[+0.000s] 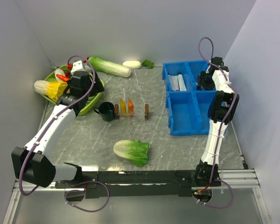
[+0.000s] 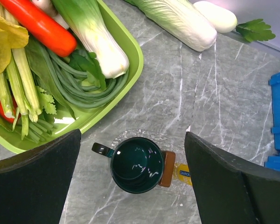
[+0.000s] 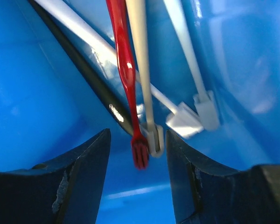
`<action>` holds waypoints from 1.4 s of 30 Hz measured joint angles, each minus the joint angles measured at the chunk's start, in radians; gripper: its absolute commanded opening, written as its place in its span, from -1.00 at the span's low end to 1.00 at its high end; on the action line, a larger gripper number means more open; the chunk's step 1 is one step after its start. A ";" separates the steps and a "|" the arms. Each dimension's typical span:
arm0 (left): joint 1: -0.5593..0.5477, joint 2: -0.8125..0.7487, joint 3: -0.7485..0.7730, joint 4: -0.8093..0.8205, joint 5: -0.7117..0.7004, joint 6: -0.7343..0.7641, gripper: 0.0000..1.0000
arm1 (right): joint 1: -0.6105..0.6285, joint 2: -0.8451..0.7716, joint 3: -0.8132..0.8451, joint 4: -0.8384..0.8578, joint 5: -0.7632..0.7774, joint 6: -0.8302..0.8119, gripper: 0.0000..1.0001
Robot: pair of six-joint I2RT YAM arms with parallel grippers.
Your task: Prepare toiletry sets of a toothbrush and toothpaste on the tray
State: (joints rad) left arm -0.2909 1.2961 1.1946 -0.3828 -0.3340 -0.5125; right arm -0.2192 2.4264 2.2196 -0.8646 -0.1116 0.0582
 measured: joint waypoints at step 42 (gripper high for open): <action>0.001 0.139 0.092 -0.004 0.016 0.023 0.93 | -0.060 -0.164 -0.020 -0.084 -0.096 -0.022 -1.00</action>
State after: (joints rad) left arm -0.2901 1.4353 1.2869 -0.3870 -0.3180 -0.4900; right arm -0.2794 2.2620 2.1998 -0.9485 -0.2077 0.0360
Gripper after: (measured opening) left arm 0.967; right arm 0.318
